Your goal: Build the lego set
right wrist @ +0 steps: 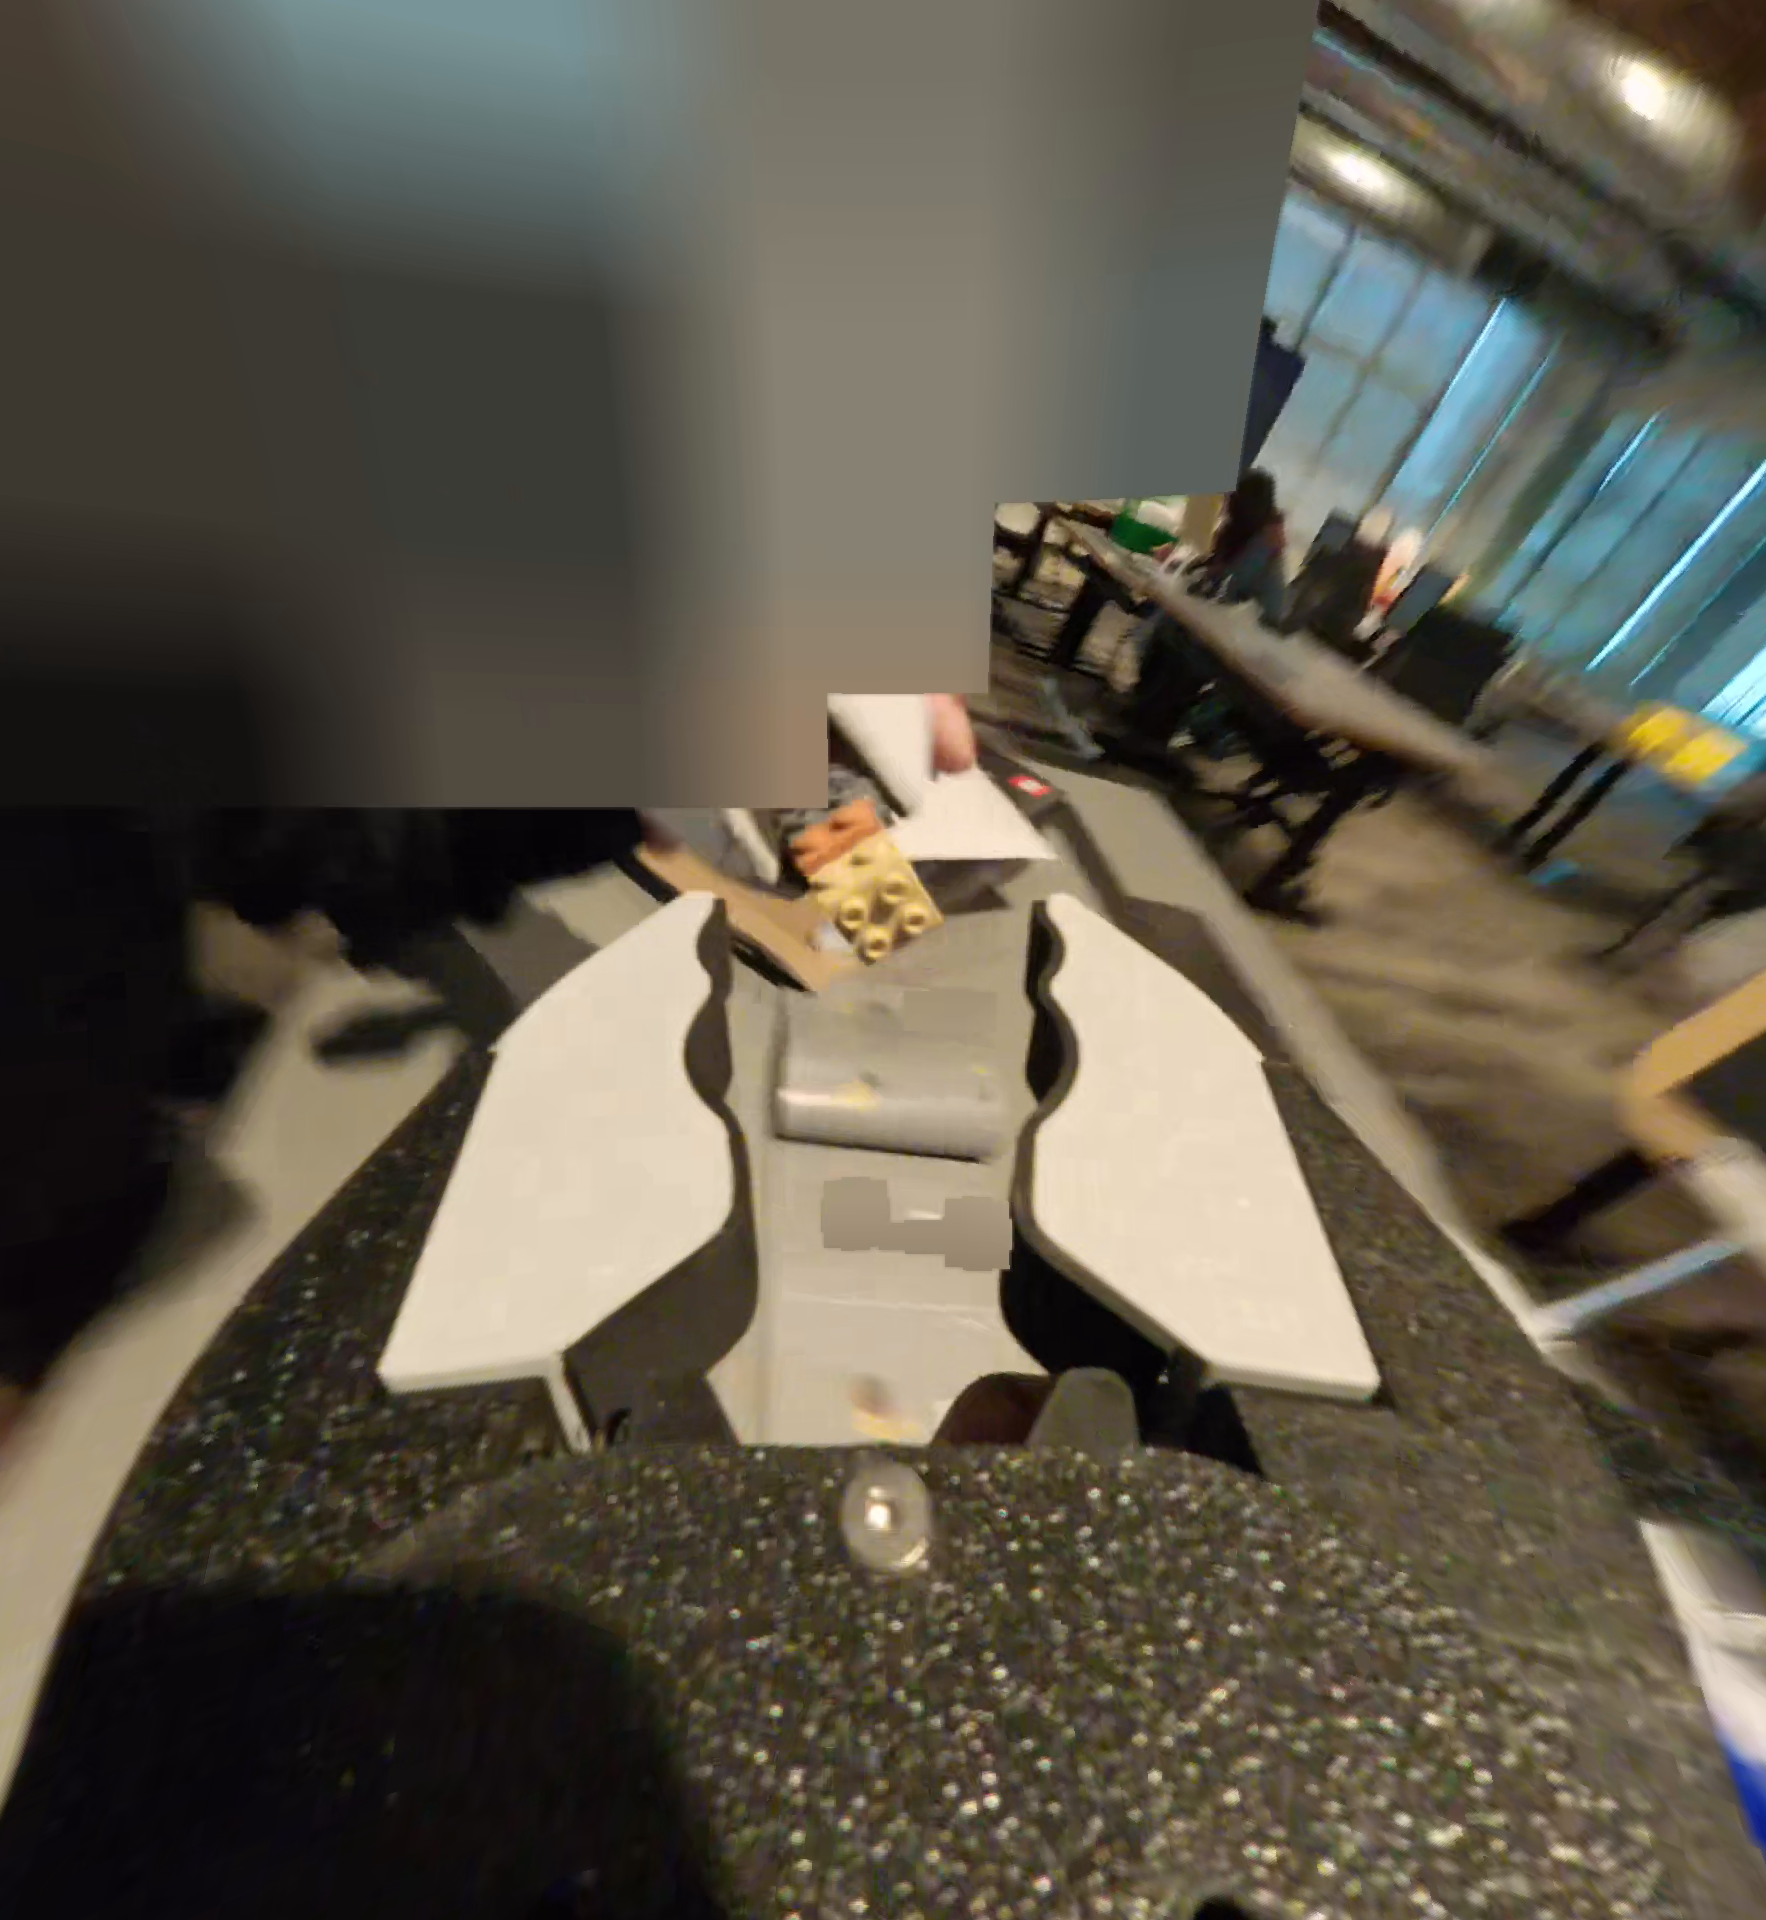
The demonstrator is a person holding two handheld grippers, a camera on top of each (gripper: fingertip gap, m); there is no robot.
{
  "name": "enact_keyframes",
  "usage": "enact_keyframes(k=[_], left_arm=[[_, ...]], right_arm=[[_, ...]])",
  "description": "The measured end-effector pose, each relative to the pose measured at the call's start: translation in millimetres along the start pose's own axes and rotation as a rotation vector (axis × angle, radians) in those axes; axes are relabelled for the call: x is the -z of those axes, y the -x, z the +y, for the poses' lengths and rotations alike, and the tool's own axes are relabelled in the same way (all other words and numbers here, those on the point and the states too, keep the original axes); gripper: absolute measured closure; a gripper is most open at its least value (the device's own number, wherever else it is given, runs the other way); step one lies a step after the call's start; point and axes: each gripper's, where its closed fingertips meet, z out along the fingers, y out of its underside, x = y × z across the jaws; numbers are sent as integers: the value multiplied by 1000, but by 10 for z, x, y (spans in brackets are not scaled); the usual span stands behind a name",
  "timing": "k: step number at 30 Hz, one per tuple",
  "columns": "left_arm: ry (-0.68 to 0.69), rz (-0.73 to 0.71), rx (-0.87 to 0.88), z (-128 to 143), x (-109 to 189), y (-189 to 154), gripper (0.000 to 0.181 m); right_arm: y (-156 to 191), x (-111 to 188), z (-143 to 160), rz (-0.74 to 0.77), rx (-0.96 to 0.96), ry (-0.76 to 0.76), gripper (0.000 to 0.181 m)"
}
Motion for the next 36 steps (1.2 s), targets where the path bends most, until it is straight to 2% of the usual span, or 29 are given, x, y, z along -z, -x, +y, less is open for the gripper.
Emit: enact_keyframes(k=[2, 5, 7, 10, 13, 23, 36], left_arm=[[1, -92, -181, -25, 5, 38, 160], [82, -228, -449, 43, -3, 115, 160], [87, -256, -617, 47, -14, 65, 160], [54, -261, -742, 16, -33, -28, 161], [18, -280, -784, -40, -13, -39, 161], [-4, -295, -904, -78, 27, -75, 161], [-37, -263, -908, -151, 56, -153, 161]], right_arm=[[28, -3, -63, -46, -133, -39, 125], [42, 2, -121, -66, -235, -58, 126], [48, -1, -144, -73, -281, -71, 132], [42, -41, -52, -51, -269, -17, 138], [68, -66, 32, -49, -231, 35, 142], [167, -73, 2, -100, -176, 11, 156], [275, -48, -14, -182, -146, 15, 158]])
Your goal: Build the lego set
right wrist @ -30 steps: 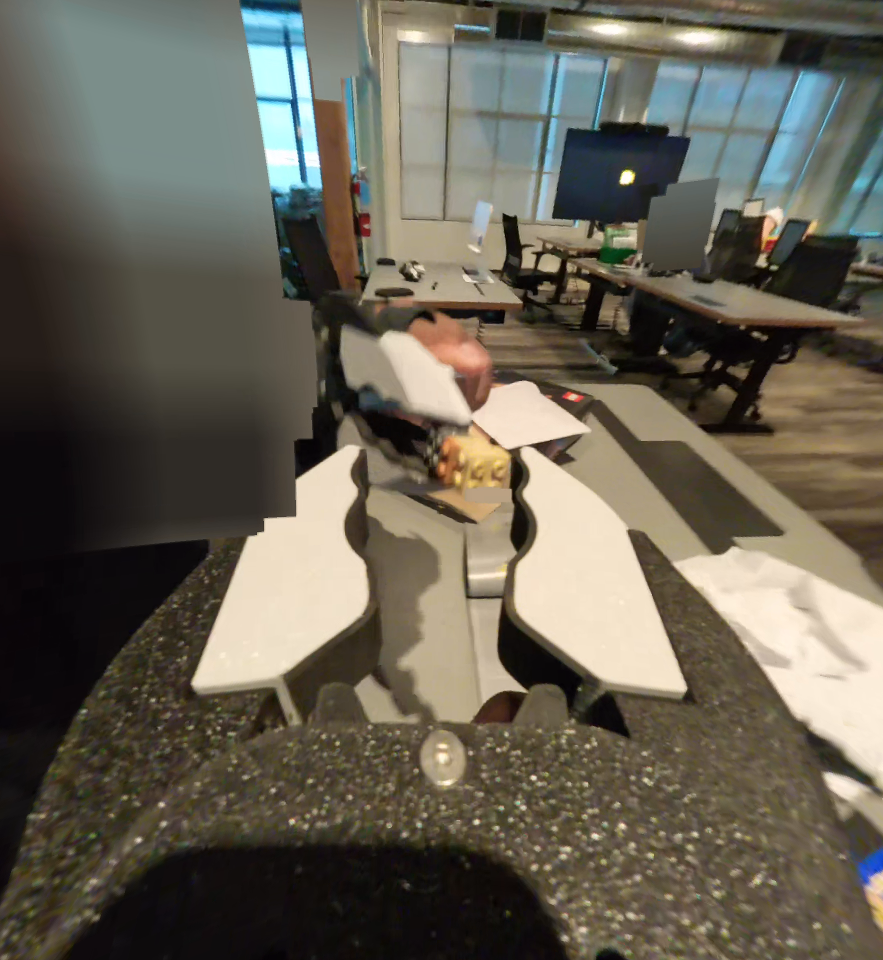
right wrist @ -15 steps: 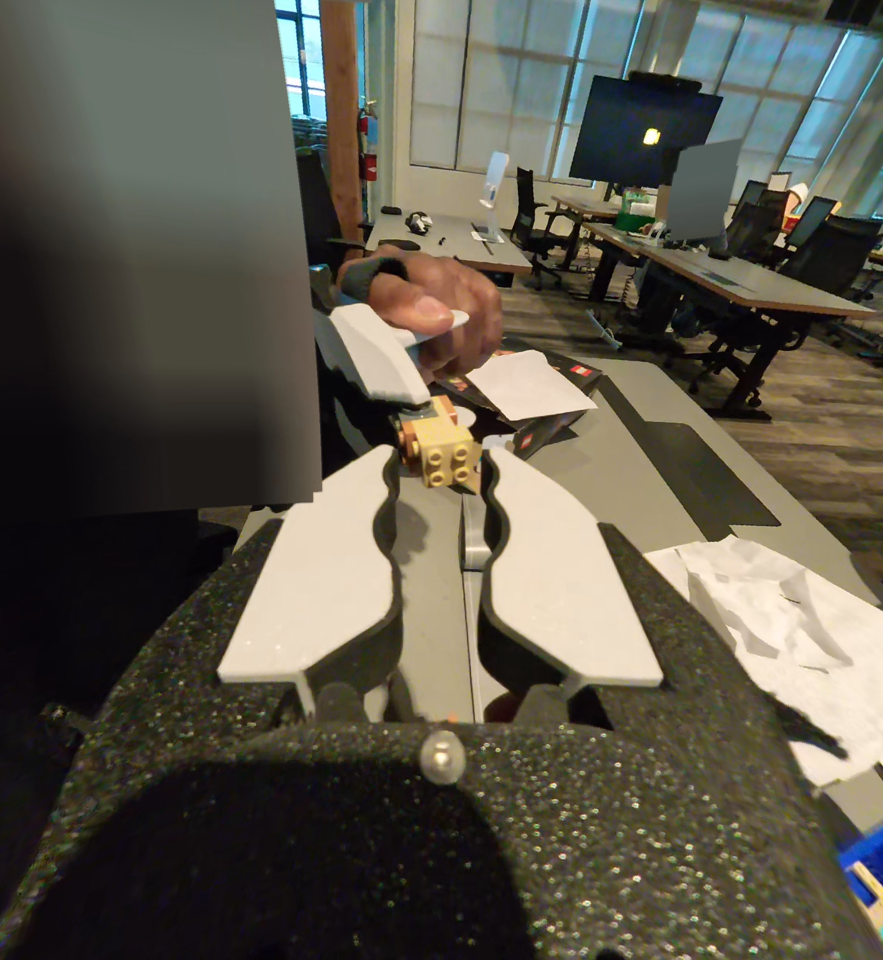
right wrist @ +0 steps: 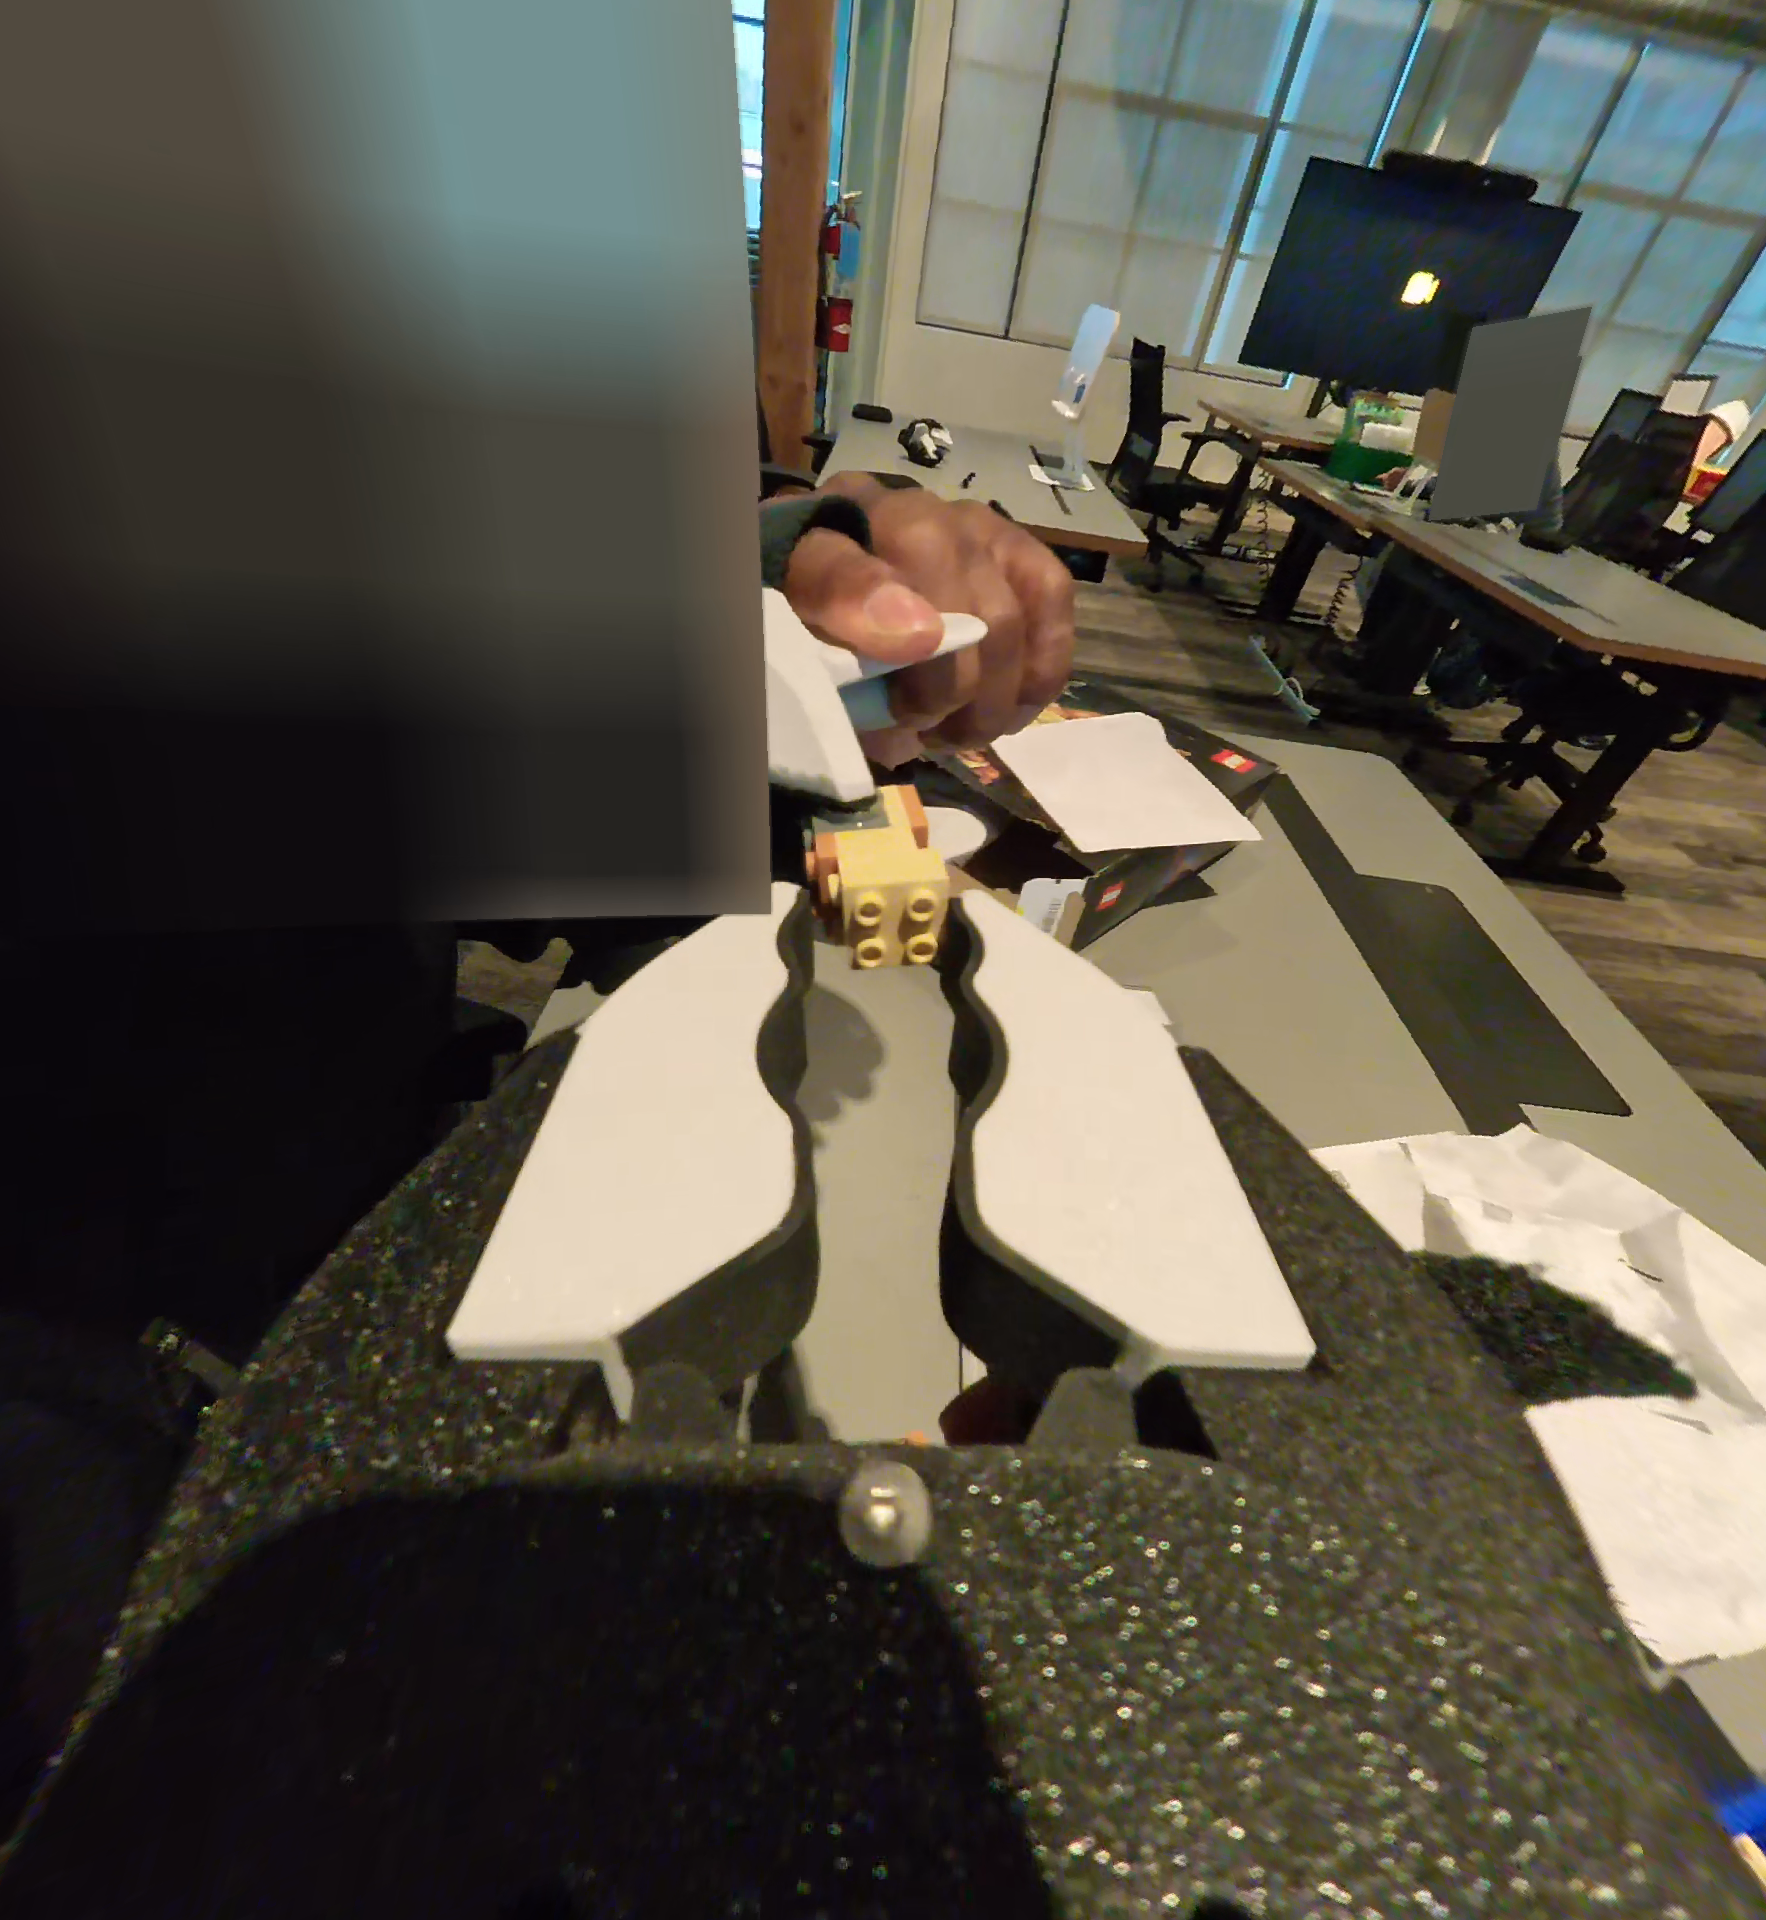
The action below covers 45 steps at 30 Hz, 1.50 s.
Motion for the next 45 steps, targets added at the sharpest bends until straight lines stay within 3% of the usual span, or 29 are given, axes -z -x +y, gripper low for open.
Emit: enact_keyframes(k=[6, 9, 11, 12, 15, 18, 22, 24, 31, 38, 45], left_arm=[[0, 14, 24, -16, 4, -3, 161], [18, 31, 118, -20, 20, -52, 161], [35, 87, 293, -17, 83, -202, 161], [41, 112, 398, -14, 158, -319, 161], [70, 280, 841, -2, 418, -923, 160], [140, 479, 1252, -39, 662, -1555, 161], [192, 706, 1634, -186, 872, -2006, 160], [267, 736, 1748, -157, 879, -2143, 160], [557, 847, 1640, -71, 960, -2535, 161], [604, 899, 1537, -101, 1037, -2605, 160], [577, 861, 1500, -68, 1059, -2528, 140]], right_arm=[[11, -1, 11, -8, -7, 11, 158], [24, -9, 81, 7, 12, 31, 154], [1, -16, 221, 61, 77, 84, 130], [14, -15, 308, 76, 119, 108, 130], [96, -9, 603, 113, 217, 128, 135], [146, -49, 810, 144, 232, 53, 146], [219, -158, 984, 129, 253, 55, 153], [231, -194, 1042, 130, 275, 82, 154], [323, -190, 1081, 104, 266, 67, 162], [350, -147, 1096, 114, 262, 63, 162], [330, -62, 1047, 133, 266, 38, 162]])
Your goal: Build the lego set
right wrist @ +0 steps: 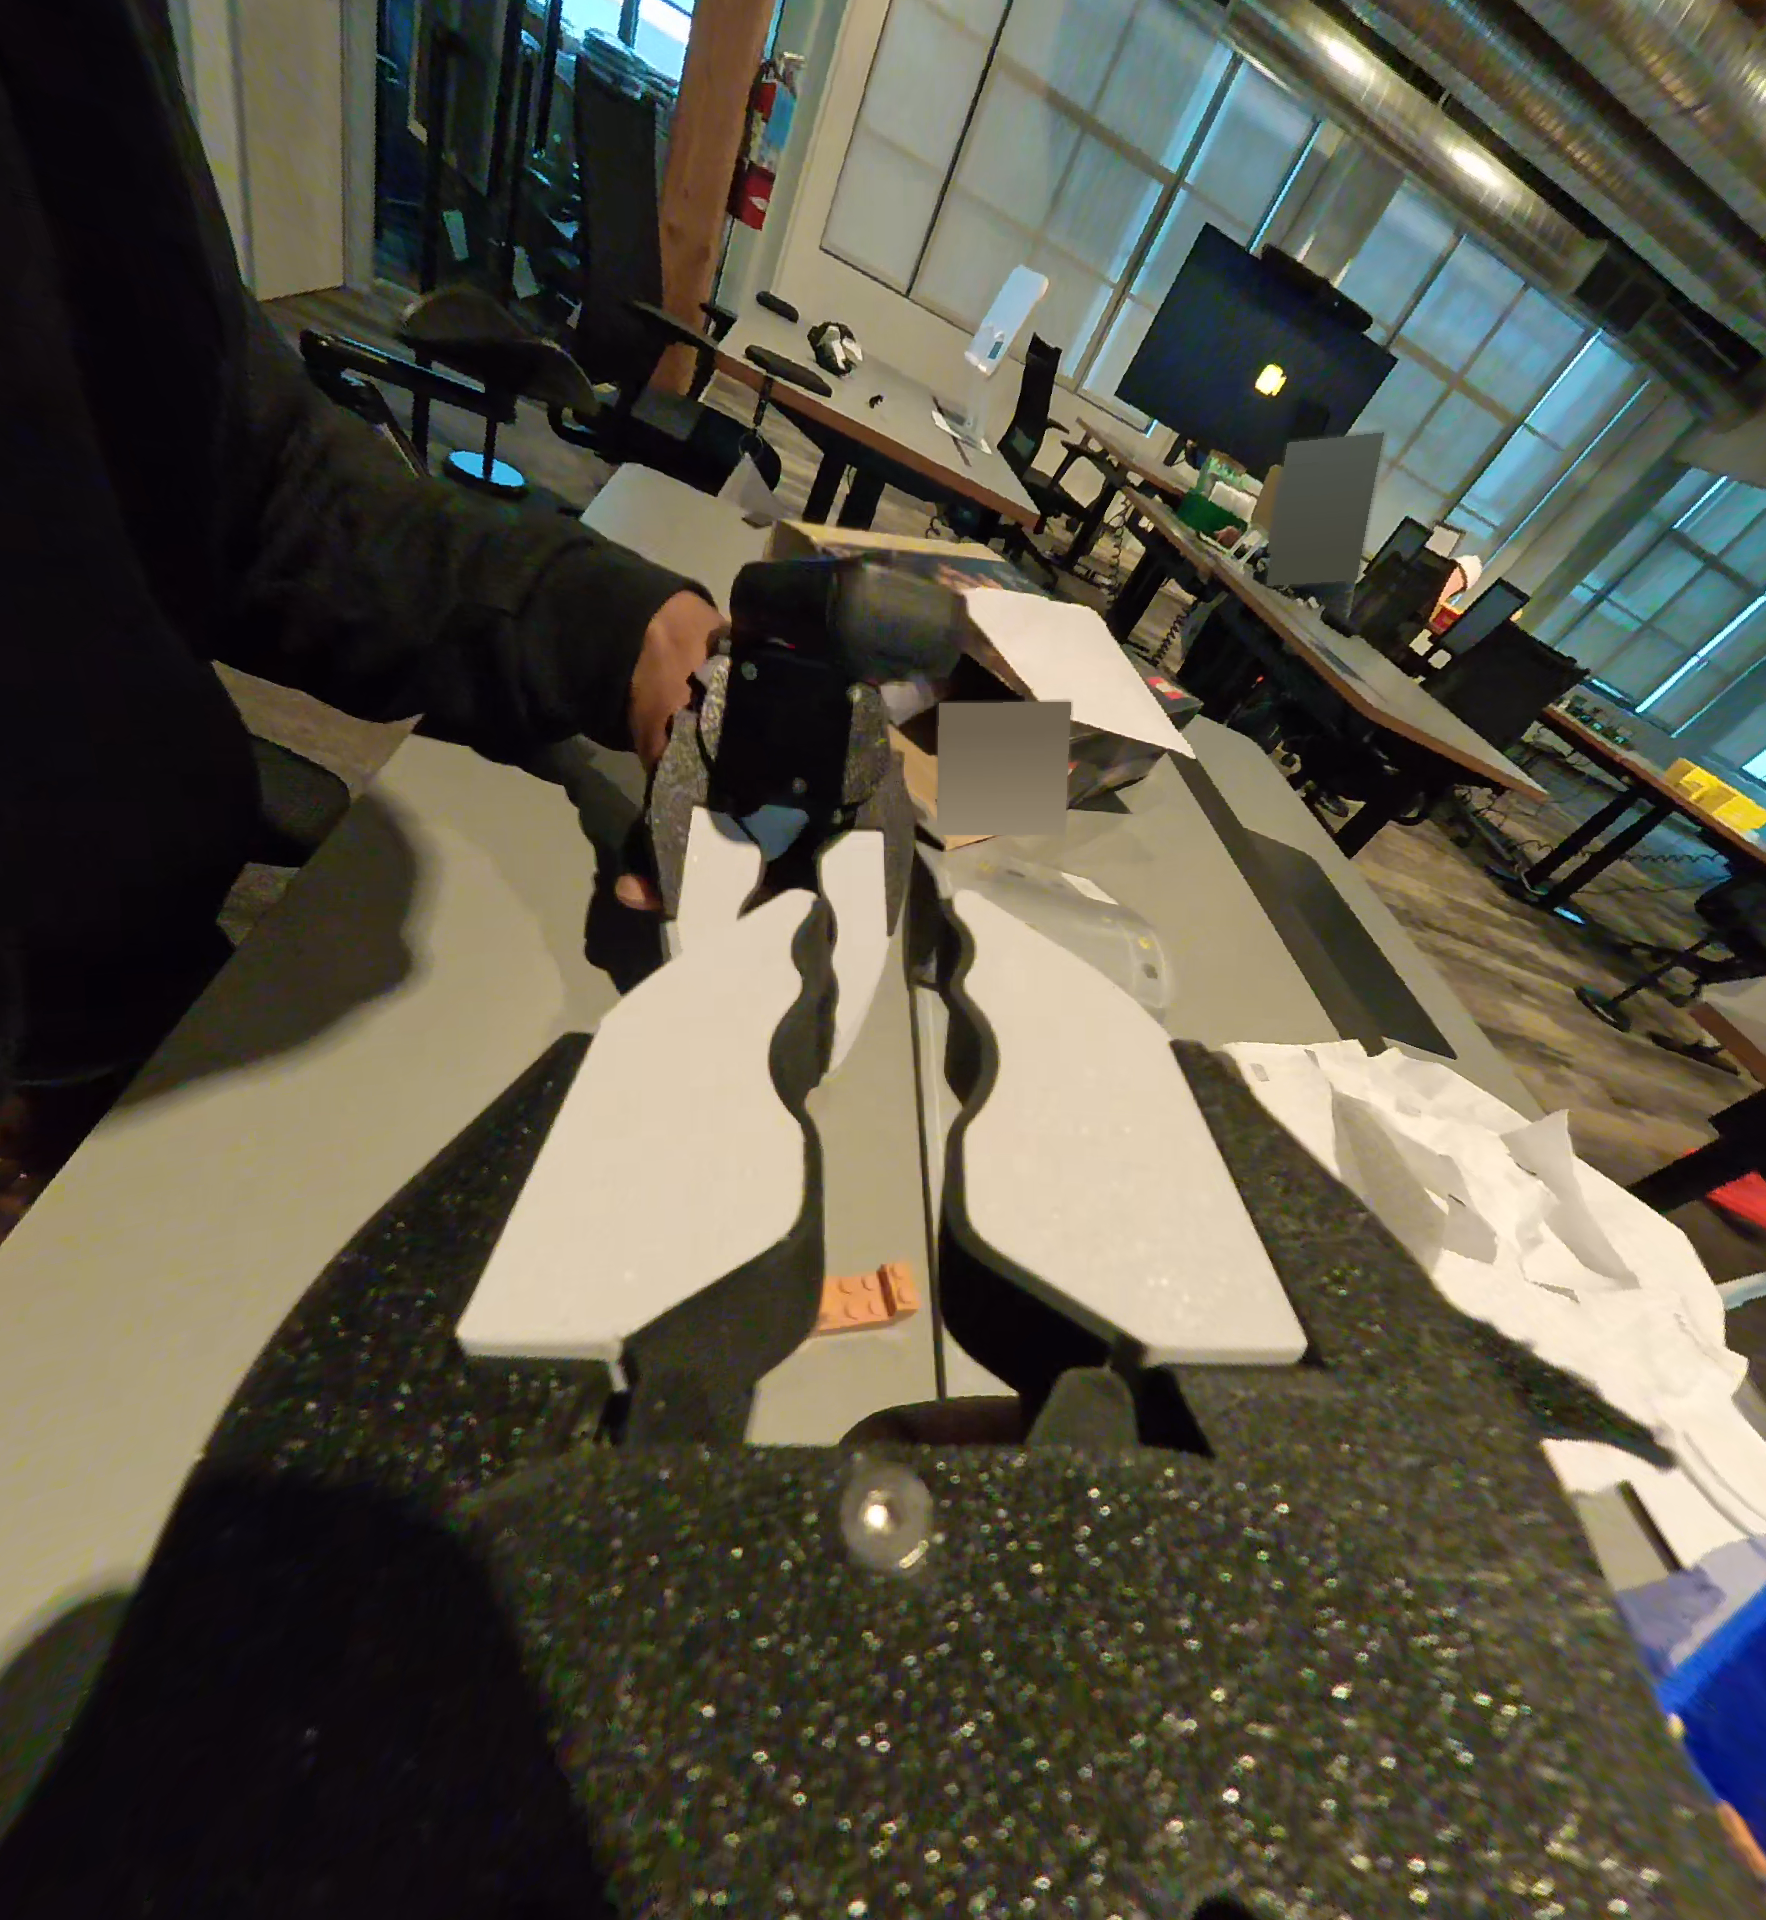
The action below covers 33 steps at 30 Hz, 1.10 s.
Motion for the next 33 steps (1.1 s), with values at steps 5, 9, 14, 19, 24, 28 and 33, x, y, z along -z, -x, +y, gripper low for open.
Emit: enact_keyframes(k=[5, 9, 14, 19, 24, 28, 33], left_arm=[[-303, -104, -88, -520, 423, 180, 136], [-606, -244, -98, -1025, 821, 505, 141], [-692, -388, -157, -1071, 692, 712, 145], [-711, -414, -253, -1082, 610, 561, 151], [-769, -412, -237, -1110, 672, 556, 152], [-815, -384, -195, -1091, 720, 575, 153], [-843, -366, -169, -1083, 746, 588, 155]], right_arm=[[-219, 244, -140, 79, 33, -42, 162], [-516, 596, -198, 202, 38, -67, 162], [-821, 1086, -43, 394, 48, -55, 165], [-1024, 1413, 313, 513, -18, -14, 168], [-1075, 1462, 489, 551, -47, 30, 169], [-1075, 1432, 507, 567, -37, 55, 168], [-1101, 1445, 474, 600, -40, 41, 169]])
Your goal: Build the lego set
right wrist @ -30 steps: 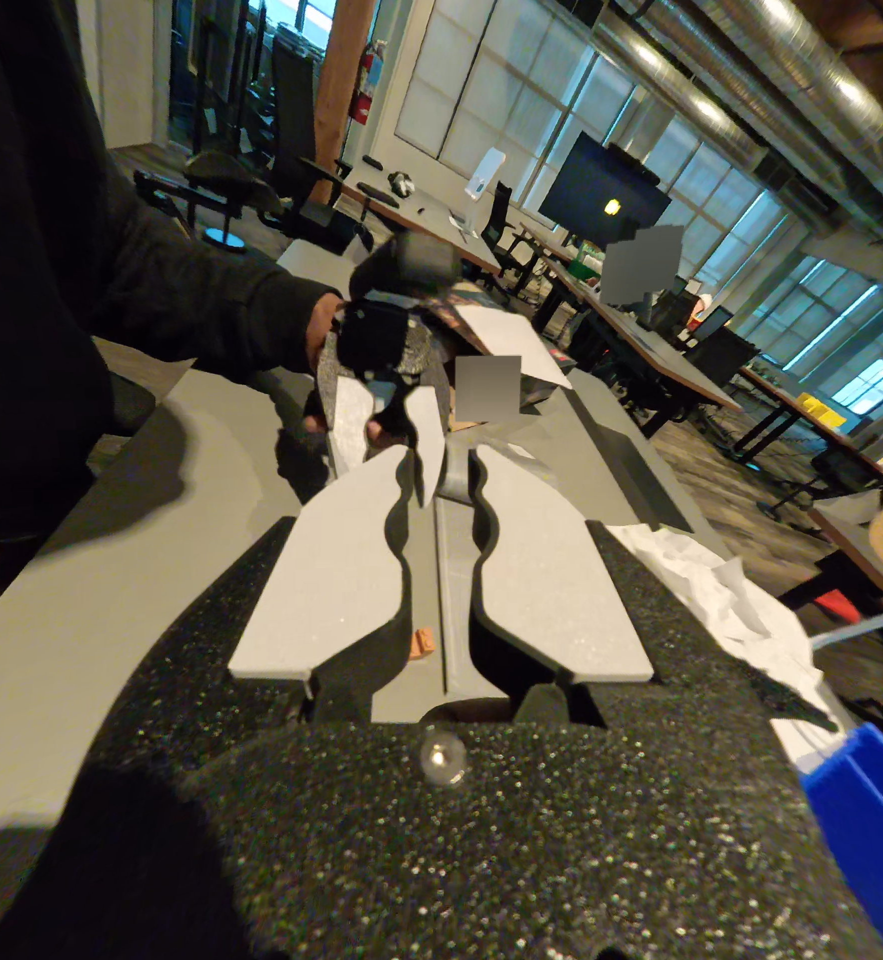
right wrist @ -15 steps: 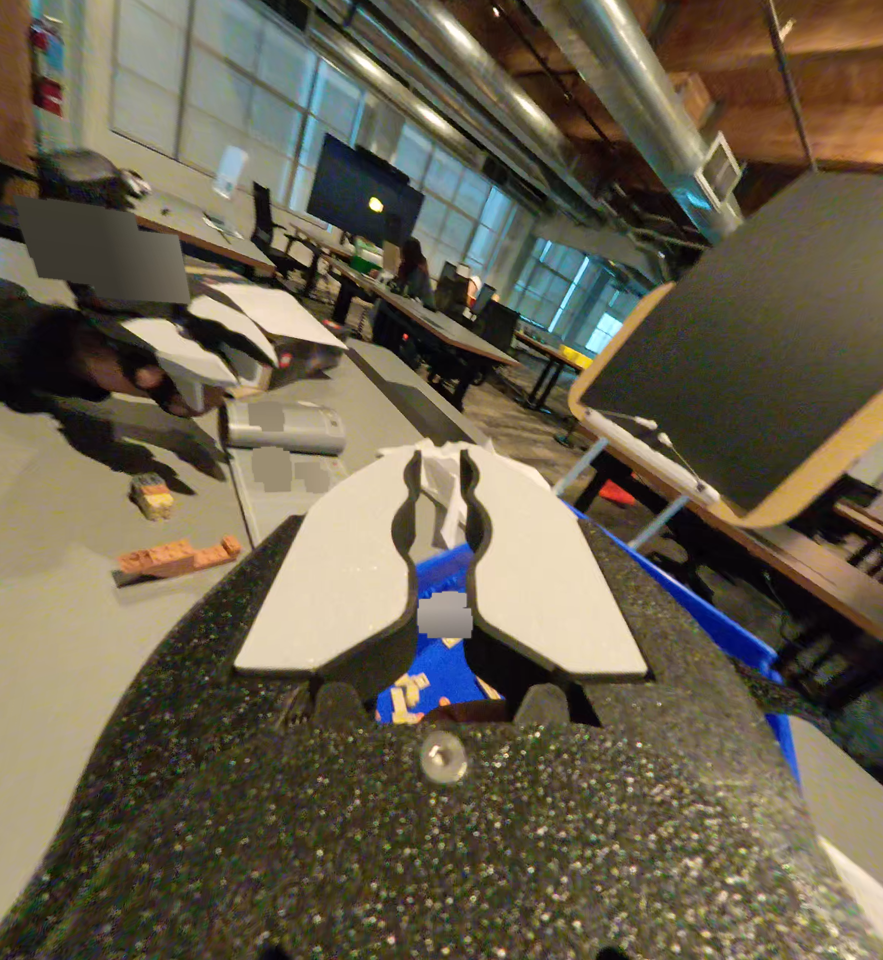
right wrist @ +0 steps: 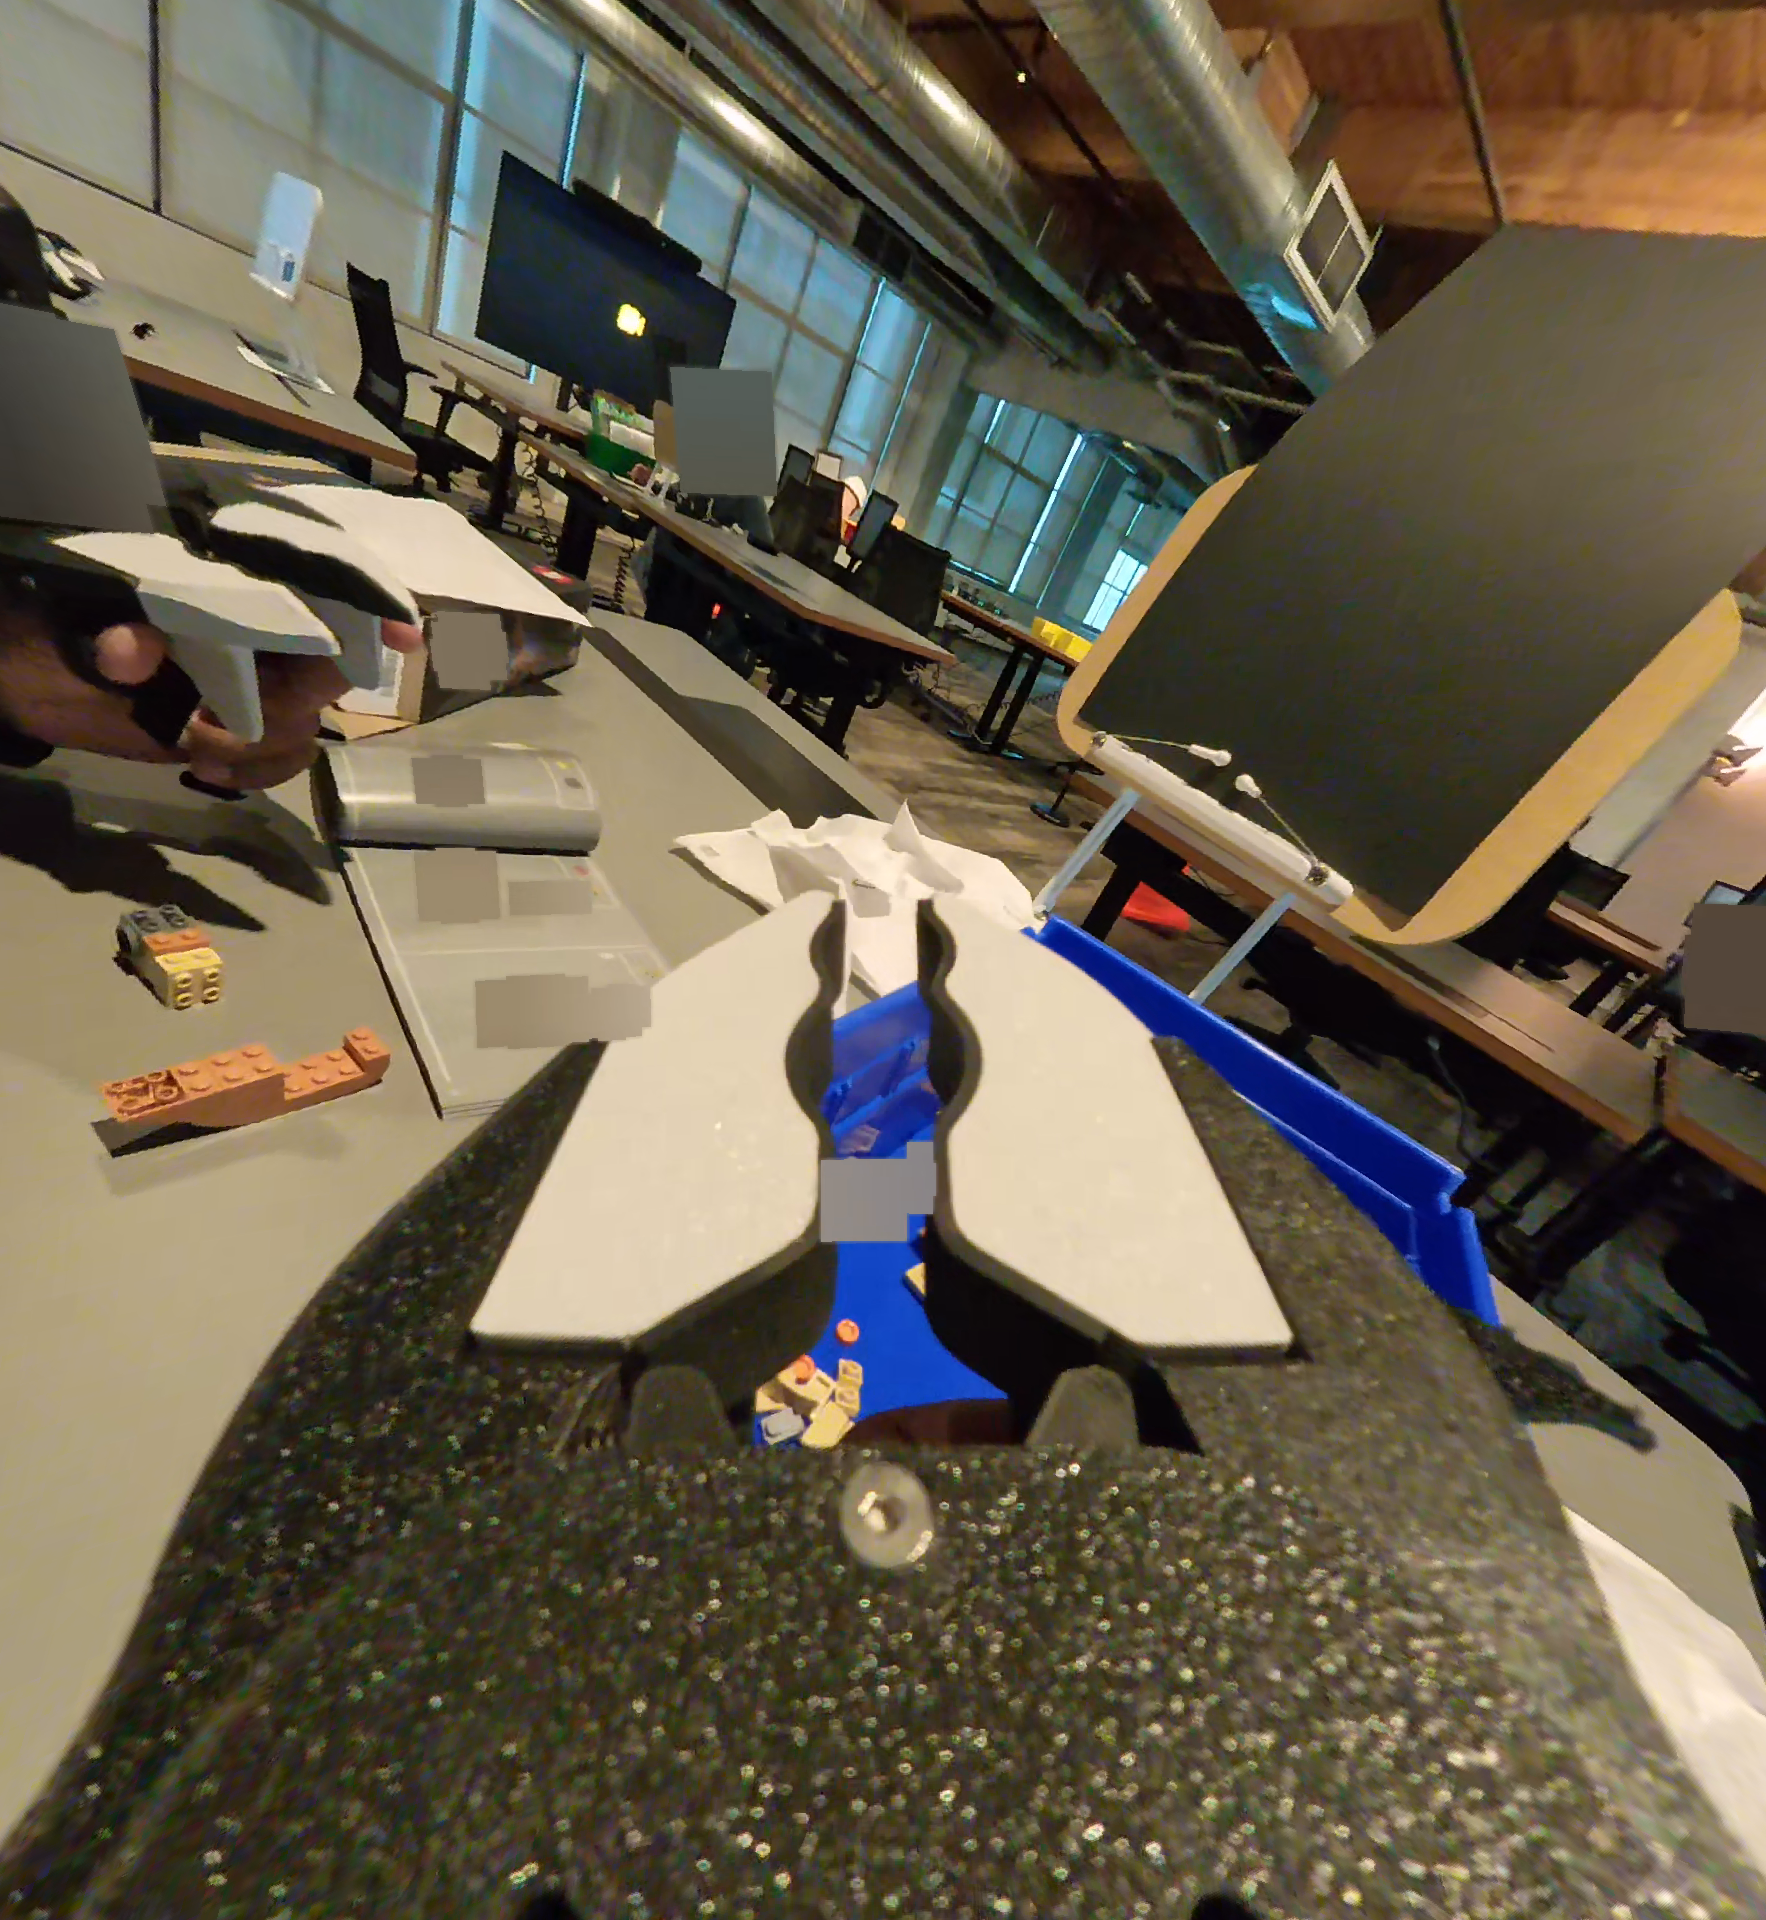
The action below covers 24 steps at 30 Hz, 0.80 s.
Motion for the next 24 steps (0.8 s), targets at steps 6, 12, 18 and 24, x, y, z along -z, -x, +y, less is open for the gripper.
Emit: enact_keyframes(k=[6, 12, 18, 24], left_arm=[[-1, 4, 17, 14, -4, -3, 156], [5, 6, 7, 9, -1, -15, 156], [-1, -2, 7, -9, 22, 4, 156], [2, -5, -3, -15, 32, 6, 156]], right_arm=[[-119, 2, 46, 57, -46, 8, 170], [-129, -19, 98, 64, -55, 27, 170], [-108, -38, 128, 58, -50, 41, 170], [-112, -38, 123, 61, -54, 35, 170]])
